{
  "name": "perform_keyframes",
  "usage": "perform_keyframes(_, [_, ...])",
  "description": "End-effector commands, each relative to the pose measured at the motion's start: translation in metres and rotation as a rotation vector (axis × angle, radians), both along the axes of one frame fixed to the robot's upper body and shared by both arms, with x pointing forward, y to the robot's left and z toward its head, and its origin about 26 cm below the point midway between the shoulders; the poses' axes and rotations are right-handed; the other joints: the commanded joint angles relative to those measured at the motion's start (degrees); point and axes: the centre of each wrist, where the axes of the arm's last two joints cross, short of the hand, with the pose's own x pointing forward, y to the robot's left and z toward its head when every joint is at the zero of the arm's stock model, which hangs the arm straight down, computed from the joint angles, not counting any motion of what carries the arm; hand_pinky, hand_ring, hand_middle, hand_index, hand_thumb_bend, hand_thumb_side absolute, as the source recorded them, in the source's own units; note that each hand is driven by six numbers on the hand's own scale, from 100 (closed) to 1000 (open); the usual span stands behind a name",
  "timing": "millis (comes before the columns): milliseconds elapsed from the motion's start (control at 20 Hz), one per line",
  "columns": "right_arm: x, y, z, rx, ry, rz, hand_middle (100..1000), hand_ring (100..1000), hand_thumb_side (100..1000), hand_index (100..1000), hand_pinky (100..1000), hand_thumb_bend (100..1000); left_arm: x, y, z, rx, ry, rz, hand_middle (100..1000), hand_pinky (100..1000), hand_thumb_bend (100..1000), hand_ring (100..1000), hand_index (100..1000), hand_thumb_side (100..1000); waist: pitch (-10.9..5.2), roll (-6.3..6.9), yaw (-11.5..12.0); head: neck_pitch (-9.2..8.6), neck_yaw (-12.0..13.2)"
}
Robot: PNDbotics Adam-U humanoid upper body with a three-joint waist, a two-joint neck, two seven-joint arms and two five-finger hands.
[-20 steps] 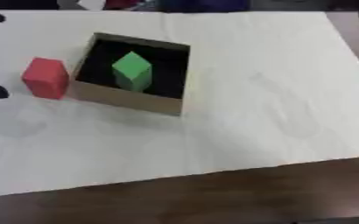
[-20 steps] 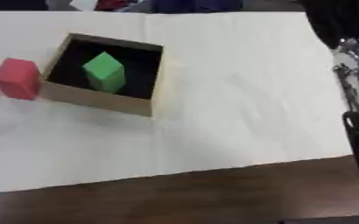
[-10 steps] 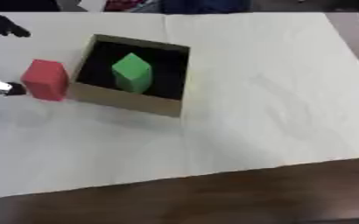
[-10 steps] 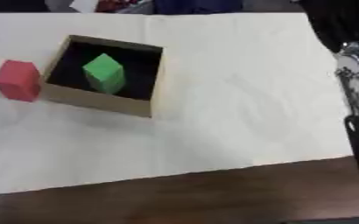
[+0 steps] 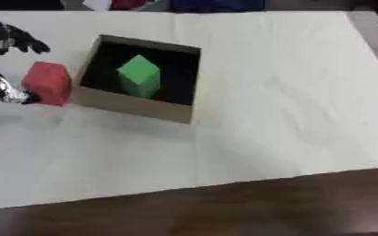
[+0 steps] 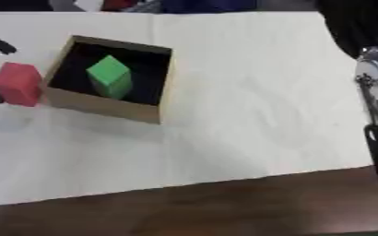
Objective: Pick up objects on the table and place them in the box.
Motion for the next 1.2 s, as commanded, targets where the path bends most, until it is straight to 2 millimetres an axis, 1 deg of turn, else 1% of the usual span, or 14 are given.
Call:
perform_keyframes(50, [-0.004,0.0,0.008,-0.005,-0.026,0.01,857,870,998,1000,1000,100,0.0,0.003,0.012,0.032,-0.045,0.022,850,816,466,884,989,560,-0.91,0.17,-0.1,-0.89,0.31])
perform_keyframes(450, [-0.004,0.0,0.007,-0.008,-0.021,0.01,852,868,1000,1000,1000,100,0.007,0.006,0.007,0.035,-0.073,0.037,867,833,464,902,995,552,-0.63,0.16,-0.24,-1.29,0.38])
perform_keyframes(500, [-0.004,0.0,0.007,-0.008,-0.022,0.011,849,866,1000,1000,1000,100,0.008,0.006,0.006,0.038,-0.071,0.038,879,841,446,908,1000,532,-0.49,0.13,-0.34,-1.4,0.43])
perform_keyframes(650, [-0.004,0.001,0.008,-0.008,-0.023,0.013,846,865,1000,1000,1000,100,0.009,0.005,0.004,0.053,-0.077,0.043,873,837,428,904,1000,520,-0.12,0.08,-0.58,-1.66,0.56])
perform_keyframes(900, [-0.004,0.002,0.008,-0.009,-0.021,0.017,843,863,1000,1000,1000,100,0.012,0.006,0.002,0.074,-0.097,0.055,872,847,423,907,1000,521,0.3,0.12,-0.92,-2.14,0.63])
perform_keyframes(1200, [-0.004,0.003,0.008,-0.01,-0.019,0.027,843,863,1000,1000,1000,100,0.017,0.009,-0.004,0.101,-0.098,0.085,859,849,395,900,989,525,0.78,0.08,-1.49,-2.99,0.97])
